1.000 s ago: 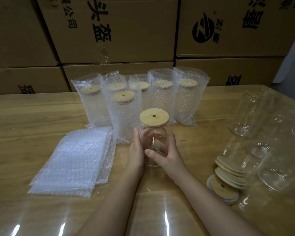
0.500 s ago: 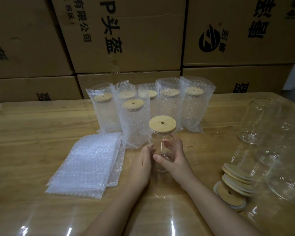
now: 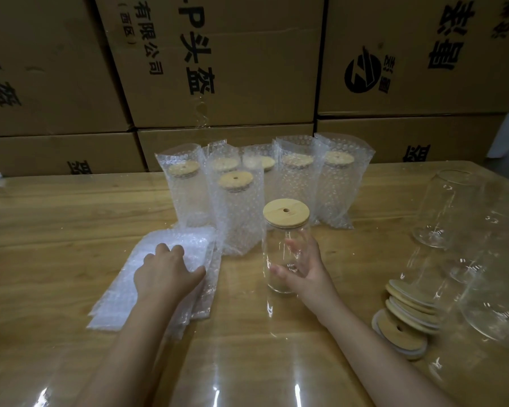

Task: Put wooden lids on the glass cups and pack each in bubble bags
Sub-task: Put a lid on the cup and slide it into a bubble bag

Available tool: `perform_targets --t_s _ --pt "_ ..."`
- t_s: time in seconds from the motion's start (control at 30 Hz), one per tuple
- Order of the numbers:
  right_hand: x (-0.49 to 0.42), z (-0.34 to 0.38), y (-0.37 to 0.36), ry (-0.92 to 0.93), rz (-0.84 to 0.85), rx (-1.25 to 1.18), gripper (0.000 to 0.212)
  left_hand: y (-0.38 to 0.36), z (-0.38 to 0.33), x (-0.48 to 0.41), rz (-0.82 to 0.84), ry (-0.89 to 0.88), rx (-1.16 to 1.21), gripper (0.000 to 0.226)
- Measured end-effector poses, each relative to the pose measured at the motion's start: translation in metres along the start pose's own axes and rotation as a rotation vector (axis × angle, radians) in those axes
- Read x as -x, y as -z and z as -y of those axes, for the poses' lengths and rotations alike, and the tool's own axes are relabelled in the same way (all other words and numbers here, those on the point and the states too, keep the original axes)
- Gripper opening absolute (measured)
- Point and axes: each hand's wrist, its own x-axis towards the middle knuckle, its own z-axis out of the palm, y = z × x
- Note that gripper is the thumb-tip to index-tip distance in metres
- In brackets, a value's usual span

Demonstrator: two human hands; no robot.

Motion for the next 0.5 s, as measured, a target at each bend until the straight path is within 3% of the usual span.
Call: perform_targets --t_s 0.33,0.5 --pt "0.005 0.007 -0.001 0.020 -0.013 0.007 0.088 0.006 -0.009 0.004 0.002 -0.068 -0.013 0.016" --pt "0.011 0.014 -0.001 0.032 -0.086 -0.080 0.093 0.007 0.002 0.006 0.017 -0.062 0.038 0.024"
